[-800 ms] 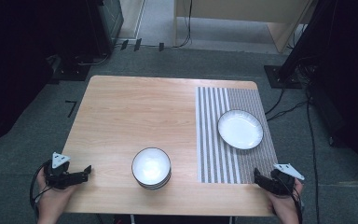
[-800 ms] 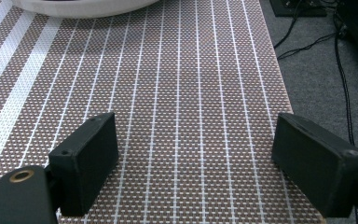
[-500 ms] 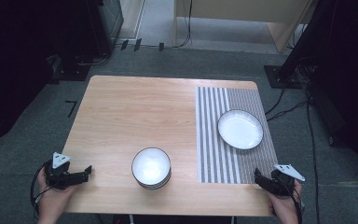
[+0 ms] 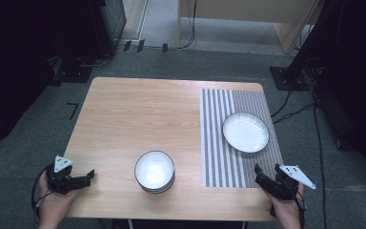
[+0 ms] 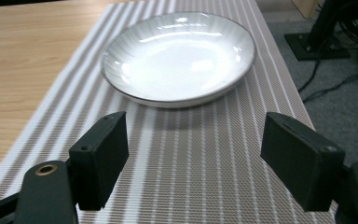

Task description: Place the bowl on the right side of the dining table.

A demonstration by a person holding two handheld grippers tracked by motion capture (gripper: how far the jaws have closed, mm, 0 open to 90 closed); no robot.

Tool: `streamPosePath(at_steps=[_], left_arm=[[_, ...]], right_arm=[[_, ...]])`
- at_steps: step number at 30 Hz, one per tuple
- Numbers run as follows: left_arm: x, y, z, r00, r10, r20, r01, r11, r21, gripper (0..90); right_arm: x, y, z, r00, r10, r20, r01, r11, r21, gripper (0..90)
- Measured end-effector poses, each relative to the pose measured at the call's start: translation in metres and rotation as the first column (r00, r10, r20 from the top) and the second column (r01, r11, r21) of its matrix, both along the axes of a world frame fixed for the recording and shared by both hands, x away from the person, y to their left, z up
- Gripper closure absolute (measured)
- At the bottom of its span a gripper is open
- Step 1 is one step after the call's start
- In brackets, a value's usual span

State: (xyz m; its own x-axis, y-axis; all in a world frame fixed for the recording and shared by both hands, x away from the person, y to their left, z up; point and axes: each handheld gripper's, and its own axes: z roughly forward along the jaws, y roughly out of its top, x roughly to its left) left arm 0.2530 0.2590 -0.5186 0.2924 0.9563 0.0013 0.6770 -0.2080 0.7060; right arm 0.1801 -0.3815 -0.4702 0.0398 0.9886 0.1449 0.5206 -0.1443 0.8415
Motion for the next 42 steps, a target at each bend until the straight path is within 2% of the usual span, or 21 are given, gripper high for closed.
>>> streamPosePath(at_steps=[4, 6, 8, 10, 11, 20, 33, 42], left_arm=[[0.0, 0.0, 0.0, 1.0, -0.001, 0.0, 0.001, 1.0, 0.001, 0.0], [0.0, 0.0, 0.0, 1.0, -0.002, 0.0, 0.002, 1.0, 0.001, 0.0], [0.0, 0.0, 0.0, 1.0, -0.004, -0.001, 0.004, 1.0, 0.001, 0.0], [0.0, 0.0, 0.0, 1.0, -0.004, -0.001, 0.004, 1.0, 0.001, 0.0], [0.0, 0.0, 0.0, 1.0, -0.004, 0.0, 0.004, 1.0, 0.0, 0.0], [0.001, -0.002, 0.0, 1.0, -0.007, 0.0, 0.007, 1.0, 0.0, 0.0], [0.001, -0.002, 0.0, 0.9999, -0.01, 0.001, 0.01, 0.9999, 0.0, 0.0], [0.001, -0.002, 0.0, 0.9999, -0.013, 0.001, 0.013, 0.9999, 0.0, 0.0]], right_arm=[[0.0, 0.012, 0.009, 0.9994, 0.035, 0.008, -0.035, 0.9993, -0.016, 23.2], [0.001, 0.018, 0.014, 0.9984, 0.054, -0.014, -0.054, 0.9985, -0.011, 24.2], [0.002, 0.024, 0.02, 0.9965, 0.082, -0.015, -0.082, 0.9966, -0.004, 25.3], [0.003, 0.027, 0.024, 0.9958, 0.09, -0.012, -0.09, 0.9959, -0.007, 25.4], [0.003, 0.035, 0.03, 0.9937, 0.112, 0.004, -0.112, 0.9936, -0.01, 25.4], [0.007, 0.058, 0.04, 0.9864, 0.164, 0.017, -0.163, 0.9864, -0.022, 25.9], [0.014, 0.081, 0.049, 0.9865, 0.162, 0.022, -0.162, 0.9863, -0.032, 26.9], [0.014, 0.096, 0.057, 0.9801, 0.195, 0.037, -0.194, 0.9805, -0.033, 26.9]])
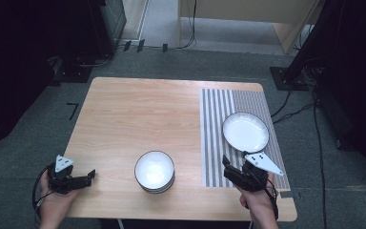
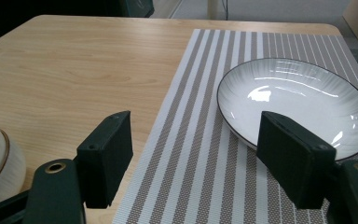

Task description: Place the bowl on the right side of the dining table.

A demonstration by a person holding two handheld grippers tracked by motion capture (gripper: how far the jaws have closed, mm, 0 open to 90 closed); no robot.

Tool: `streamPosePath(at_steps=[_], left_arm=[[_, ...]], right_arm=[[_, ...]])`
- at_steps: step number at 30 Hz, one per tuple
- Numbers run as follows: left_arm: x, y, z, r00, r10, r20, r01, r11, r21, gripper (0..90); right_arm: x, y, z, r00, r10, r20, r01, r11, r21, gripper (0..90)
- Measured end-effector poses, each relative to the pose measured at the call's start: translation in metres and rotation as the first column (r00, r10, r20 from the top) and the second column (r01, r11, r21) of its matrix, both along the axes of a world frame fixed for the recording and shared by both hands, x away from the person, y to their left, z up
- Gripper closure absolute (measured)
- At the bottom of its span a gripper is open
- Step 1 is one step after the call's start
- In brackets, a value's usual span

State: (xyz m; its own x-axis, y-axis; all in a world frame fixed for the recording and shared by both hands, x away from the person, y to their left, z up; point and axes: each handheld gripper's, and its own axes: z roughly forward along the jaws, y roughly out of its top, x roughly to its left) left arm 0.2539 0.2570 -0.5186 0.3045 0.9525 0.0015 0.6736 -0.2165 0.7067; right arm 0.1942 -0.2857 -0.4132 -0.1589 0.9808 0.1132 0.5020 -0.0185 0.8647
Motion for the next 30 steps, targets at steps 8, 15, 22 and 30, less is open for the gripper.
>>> streamPosePath(at_steps=[8, 15, 22, 30], left_arm=[[0.0, 0.0, 0.0, 1.0, -0.002, 0.0, 0.002, 1.0, -0.001, 0.0], [-0.001, 0.0, 0.0, 1.0, -0.003, -0.001, 0.003, 1.0, 0.0, 0.0], [-0.001, 0.0, 0.0, 1.0, -0.004, -0.001, 0.004, 1.0, 0.0, 0.0], [-0.001, 0.0, 0.0, 1.0, -0.003, -0.001, 0.003, 1.0, 0.0, 0.0]], right_arm=[[0.001, 0.013, 0.008, 0.9991, 0.038, 0.016, -0.038, 0.9993, -0.004, 26.9], [0.005, 0.027, 0.013, 0.9972, 0.068, 0.031, -0.067, 0.9977, -0.01, 27.0], [0.007, 0.039, 0.014, 0.9976, 0.064, 0.023, -0.064, 0.9979, -0.011, 26.4], [0.01, 0.062, 0.017, 0.995, 0.09, 0.044, -0.09, 0.996, -0.005, 31.3]])
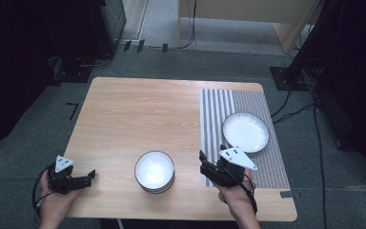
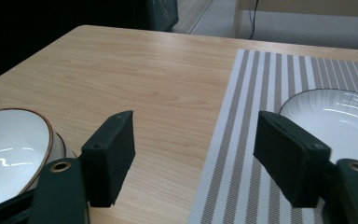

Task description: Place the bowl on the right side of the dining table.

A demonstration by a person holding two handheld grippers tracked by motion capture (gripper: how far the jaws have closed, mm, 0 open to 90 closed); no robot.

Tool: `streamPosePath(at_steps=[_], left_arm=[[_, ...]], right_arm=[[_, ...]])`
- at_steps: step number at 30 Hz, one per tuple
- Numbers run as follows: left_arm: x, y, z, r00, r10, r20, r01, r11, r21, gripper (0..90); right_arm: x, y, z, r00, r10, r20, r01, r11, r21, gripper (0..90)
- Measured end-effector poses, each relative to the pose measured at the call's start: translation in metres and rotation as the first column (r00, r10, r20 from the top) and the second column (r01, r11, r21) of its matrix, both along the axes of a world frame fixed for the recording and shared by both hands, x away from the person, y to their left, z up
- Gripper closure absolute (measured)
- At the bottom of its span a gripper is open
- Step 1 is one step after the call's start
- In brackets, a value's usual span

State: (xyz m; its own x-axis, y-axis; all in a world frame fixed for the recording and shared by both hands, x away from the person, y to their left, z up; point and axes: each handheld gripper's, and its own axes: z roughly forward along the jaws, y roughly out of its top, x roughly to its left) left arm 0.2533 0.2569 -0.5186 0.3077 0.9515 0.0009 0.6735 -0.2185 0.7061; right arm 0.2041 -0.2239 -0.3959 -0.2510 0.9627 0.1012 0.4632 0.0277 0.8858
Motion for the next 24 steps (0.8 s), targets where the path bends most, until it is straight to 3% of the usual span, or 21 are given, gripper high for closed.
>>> streamPosePath(at_steps=[12, 17, 24], left_arm=[[0.0, 0.0, 0.0, 1.0, -0.001, 0.0, 0.001, 1.0, 0.0, 0.0], [0.0, 0.0, 0.0, 1.0, -0.002, 0.001, 0.002, 1.0, 0.0, 0.0], [0.0, 0.0, 0.0, 1.0, -0.003, 0.0, 0.003, 1.0, 0.0, 0.0]], right_arm=[[0.004, 0.031, -0.004, 0.9965, 0.083, -0.015, -0.082, 0.9964, 0.019, 42.0], [0.006, 0.047, -0.01, 0.9953, 0.093, -0.029, -0.093, 0.9954, -0.023, 49.6], [0.009, 0.058, -0.014, 0.9948, 0.099, -0.027, -0.099, 0.995, -0.015, 44.0]])
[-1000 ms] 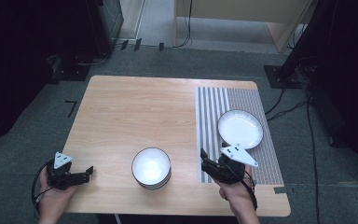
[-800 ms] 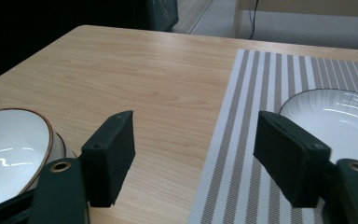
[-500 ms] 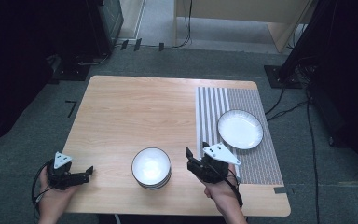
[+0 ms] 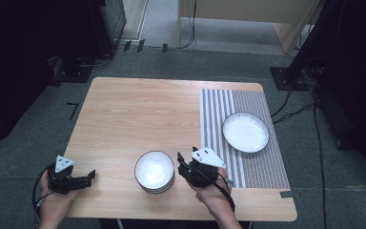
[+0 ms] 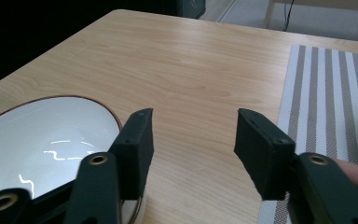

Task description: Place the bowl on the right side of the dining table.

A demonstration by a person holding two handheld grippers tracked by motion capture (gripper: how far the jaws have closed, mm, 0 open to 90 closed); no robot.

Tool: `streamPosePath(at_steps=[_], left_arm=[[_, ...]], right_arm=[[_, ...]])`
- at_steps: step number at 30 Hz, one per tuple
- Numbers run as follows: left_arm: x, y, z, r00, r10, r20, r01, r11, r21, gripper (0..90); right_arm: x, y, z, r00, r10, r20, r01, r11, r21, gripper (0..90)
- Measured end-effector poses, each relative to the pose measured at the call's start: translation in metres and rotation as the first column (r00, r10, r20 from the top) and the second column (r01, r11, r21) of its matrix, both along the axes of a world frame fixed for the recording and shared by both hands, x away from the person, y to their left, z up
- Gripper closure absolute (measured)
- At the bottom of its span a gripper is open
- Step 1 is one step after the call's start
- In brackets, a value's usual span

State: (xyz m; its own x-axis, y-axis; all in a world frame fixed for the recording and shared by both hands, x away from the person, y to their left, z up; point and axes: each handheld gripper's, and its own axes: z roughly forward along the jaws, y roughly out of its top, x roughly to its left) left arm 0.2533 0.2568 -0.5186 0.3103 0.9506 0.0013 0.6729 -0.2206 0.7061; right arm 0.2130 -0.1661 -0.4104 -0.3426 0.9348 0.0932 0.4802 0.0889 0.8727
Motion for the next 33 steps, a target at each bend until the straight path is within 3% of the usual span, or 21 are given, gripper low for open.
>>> streamPosePath(at_steps=[2, 6, 9, 10, 15, 16, 22, 33], left_arm=[[0.0, 0.0, 0.0, 1.0, 0.0, 0.0, 0.0, 1.0, 0.0, 0.0], [0.0, 0.0, 0.0, 1.0, -0.001, 0.0, 0.001, 1.0, 0.0, 0.0], [0.0, 0.0, 0.0, 1.0, -0.001, 0.0, 0.001, 1.0, 0.0, 0.0], [0.0, 0.0, 0.0, 1.0, -0.001, 0.0, 0.001, 1.0, 0.0, 0.0], [0.0, 0.0, 0.0, 1.0, -0.001, 0.0, 0.001, 1.0, 0.0, 0.0], [0.0, 0.0, 0.0, 1.0, -0.001, 0.0, 0.001, 1.0, 0.0, 0.0], [0.0, 0.0, 0.0, 1.0, -0.001, 0.001, 0.001, 1.0, 0.0, 0.0], [0.0, 0.0, 0.0, 1.0, -0.002, 0.0, 0.002, 1.0, 0.0, 0.0]], right_arm=[[0.0, 0.003, -0.001, 0.9998, 0.015, 0.01, -0.016, 0.9997, 0.017, 42.5], [0.005, 0.008, -0.005, 1.0, -0.004, -0.002, 0.004, 0.9998, 0.021, 43.2], [0.006, 0.01, -0.006, 0.9999, -0.009, -0.005, 0.009, 0.9997, 0.023, 47.8], [0.006, 0.011, -0.007, 0.9999, -0.016, 0.003, 0.016, 0.9993, 0.034, 57.5], [0.008, 0.012, -0.008, 0.9998, 0.016, -0.011, -0.015, 0.9971, 0.075, 61.3], [0.01, 0.015, -0.01, 0.9984, 0.047, -0.032, -0.044, 0.9954, 0.085, 61.3], [0.013, 0.023, -0.016, 0.9926, 0.096, -0.073, -0.09, 0.9922, 0.087, 64.8], [0.016, 0.035, -0.023, 0.9869, 0.114, -0.115, -0.107, 0.9923, 0.062, 72.1]])
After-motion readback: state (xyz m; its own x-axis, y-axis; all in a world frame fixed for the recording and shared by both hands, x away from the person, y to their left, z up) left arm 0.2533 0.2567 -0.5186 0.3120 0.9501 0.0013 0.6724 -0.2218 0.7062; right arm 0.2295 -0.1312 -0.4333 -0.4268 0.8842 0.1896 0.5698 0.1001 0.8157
